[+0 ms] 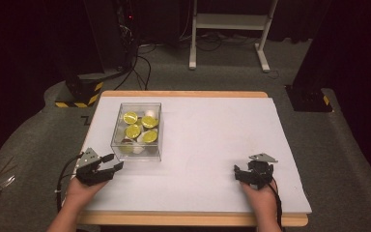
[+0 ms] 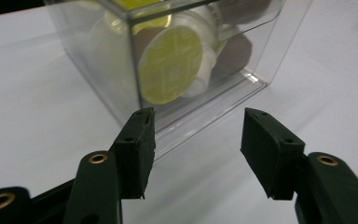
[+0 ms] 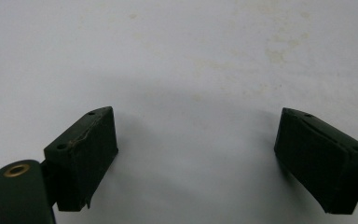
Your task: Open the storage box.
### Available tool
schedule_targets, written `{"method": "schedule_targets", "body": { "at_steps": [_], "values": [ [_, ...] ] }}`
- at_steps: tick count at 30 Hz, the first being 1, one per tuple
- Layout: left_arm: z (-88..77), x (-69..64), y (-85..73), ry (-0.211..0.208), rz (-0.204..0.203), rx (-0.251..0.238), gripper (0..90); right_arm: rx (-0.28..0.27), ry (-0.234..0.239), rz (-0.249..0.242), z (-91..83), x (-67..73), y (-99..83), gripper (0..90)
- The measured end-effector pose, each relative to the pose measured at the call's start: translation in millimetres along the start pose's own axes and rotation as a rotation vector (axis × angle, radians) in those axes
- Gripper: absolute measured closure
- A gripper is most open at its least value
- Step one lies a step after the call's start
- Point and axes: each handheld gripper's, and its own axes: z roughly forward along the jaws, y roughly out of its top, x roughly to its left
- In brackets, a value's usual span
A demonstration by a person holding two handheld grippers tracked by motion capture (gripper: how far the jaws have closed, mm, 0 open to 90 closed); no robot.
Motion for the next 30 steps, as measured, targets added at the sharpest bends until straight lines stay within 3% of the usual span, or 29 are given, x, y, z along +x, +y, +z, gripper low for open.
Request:
{"method": "schedule_targets", "body": {
  "at_steps": [4, 9, 18, 21, 30],
  "values": [
    [3.0, -4.8, 6.7, -0.026, 0.013, -0.024, 46.9, -0.001, 0.000, 0.000, 0.0, 0.1, 0.0, 12.7],
    [10.8, -8.9, 14.4, -0.048, -0.003, -0.065, 46.9, -0.001, -0.002, 0.001, -0.1, 0.4, -0.1, 12.8],
    [20.2, -12.6, 19.7, -0.048, -0.026, -0.084, 46.0, -0.001, -0.003, 0.000, -0.2, 0.6, -0.2, 12.9],
    [22.6, -14.0, 21.3, -0.028, -0.021, -0.088, 46.8, -0.001, -0.003, 0.000, -0.2, 0.6, -0.2, 12.9],
    [26.2, -11.6, 23.1, -0.028, -0.056, -0.132, 55.8, -0.002, -0.004, -0.003, -0.2, 0.6, -0.2, 12.9]
  ]
}}
